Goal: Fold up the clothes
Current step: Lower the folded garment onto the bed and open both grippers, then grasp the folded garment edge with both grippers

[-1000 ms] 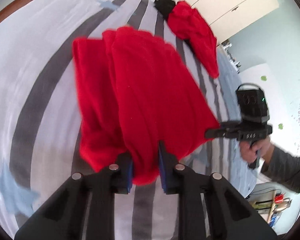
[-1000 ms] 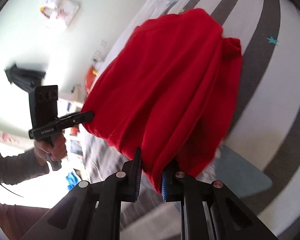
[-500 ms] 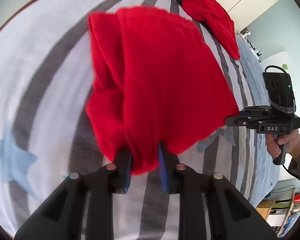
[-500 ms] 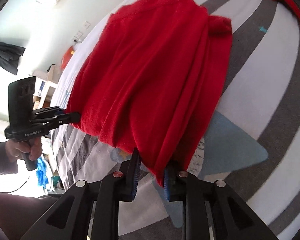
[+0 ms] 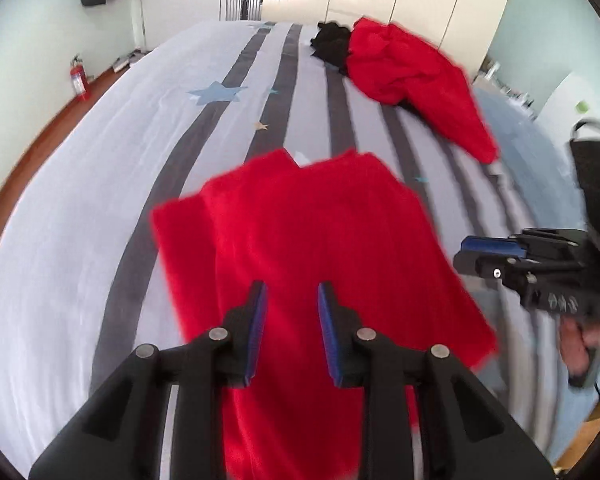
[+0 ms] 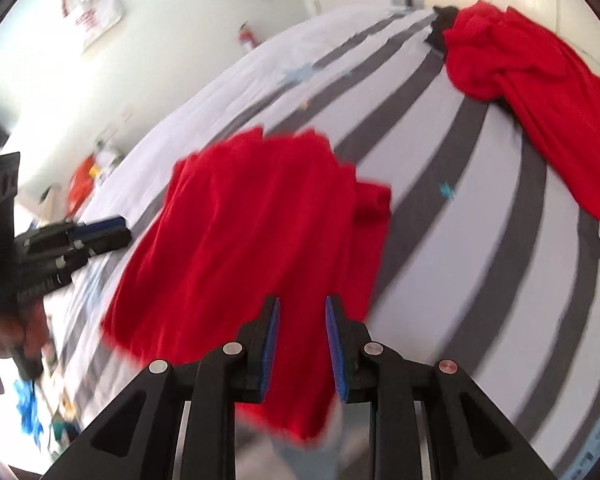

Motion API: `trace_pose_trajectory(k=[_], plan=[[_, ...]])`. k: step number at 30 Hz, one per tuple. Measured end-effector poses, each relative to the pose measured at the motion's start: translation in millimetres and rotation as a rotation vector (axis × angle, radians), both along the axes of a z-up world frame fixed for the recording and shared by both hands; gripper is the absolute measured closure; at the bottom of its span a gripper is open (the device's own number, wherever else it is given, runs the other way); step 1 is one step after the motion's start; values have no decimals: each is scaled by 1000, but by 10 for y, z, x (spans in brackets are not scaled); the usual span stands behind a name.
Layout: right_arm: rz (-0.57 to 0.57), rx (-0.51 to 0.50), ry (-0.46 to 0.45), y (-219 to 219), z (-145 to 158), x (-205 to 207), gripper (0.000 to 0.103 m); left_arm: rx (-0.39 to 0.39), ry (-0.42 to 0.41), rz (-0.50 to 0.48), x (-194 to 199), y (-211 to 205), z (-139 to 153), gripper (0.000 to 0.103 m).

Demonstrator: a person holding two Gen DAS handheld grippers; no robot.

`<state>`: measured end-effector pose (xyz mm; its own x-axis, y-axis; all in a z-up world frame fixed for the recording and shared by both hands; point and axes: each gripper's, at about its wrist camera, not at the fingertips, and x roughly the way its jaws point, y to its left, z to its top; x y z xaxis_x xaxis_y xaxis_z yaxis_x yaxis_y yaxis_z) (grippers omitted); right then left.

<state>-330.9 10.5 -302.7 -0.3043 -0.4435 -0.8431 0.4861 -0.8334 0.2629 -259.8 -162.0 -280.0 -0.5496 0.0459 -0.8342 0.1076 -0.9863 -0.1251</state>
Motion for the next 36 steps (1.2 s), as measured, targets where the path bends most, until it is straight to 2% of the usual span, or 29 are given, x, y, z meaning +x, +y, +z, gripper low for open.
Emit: trace_pose_trajectory(k=[3, 5, 9, 12, 14, 16, 19, 22, 24, 26, 29, 33, 36], plan=[[-56, 31, 50, -403, -217, -226, 81, -44, -9, 21, -350, -3, -189, 80], [-104, 28, 38, -463, -347, -393, 81, -47, -41, 60, -438, -98, -359, 80], [-173, -1, -6, -426, -600, -679, 87, 18, -48, 97, -479, -217, -486, 80], [-178, -23, 21, -380, -498, -749, 89, 27, 9, 124, -440, -270, -299, 80], [-177, -35, 49, -361, -396, -789, 88, 30, 52, 148, -548, -275, -202, 80], [-176, -41, 77, -371, -330, -858, 87, 23, 22, 183, -672, -363, -294, 80], [-176, -7, 52, -425, -512, -1029, 87, 34, -13, 220, -844, -500, -519, 80], [-186, 0, 58, -427, -655, -1108, 80, 54, -1, 241, -944, -579, -581, 80], [-209, -9, 70, -374, -684, -1125, 67, 96, -16, 264, -971, -669, -645, 80], [-223, -34, 59, -307, -641, -1128, 67, 98, -12, 267, -919, -650, -602, 80], [-239, -24, 90, -211, -467, -1016, 70, 75, 19, 219, -735, -543, -446, 80], [-185, -46, 119, -115, -204, -583, 70, 88, 28, 111, -332, -182, -229, 80], [-133, -34, 110, -87, -162, -198, 70, 89, 11, 46, 38, 142, -202, 80]])
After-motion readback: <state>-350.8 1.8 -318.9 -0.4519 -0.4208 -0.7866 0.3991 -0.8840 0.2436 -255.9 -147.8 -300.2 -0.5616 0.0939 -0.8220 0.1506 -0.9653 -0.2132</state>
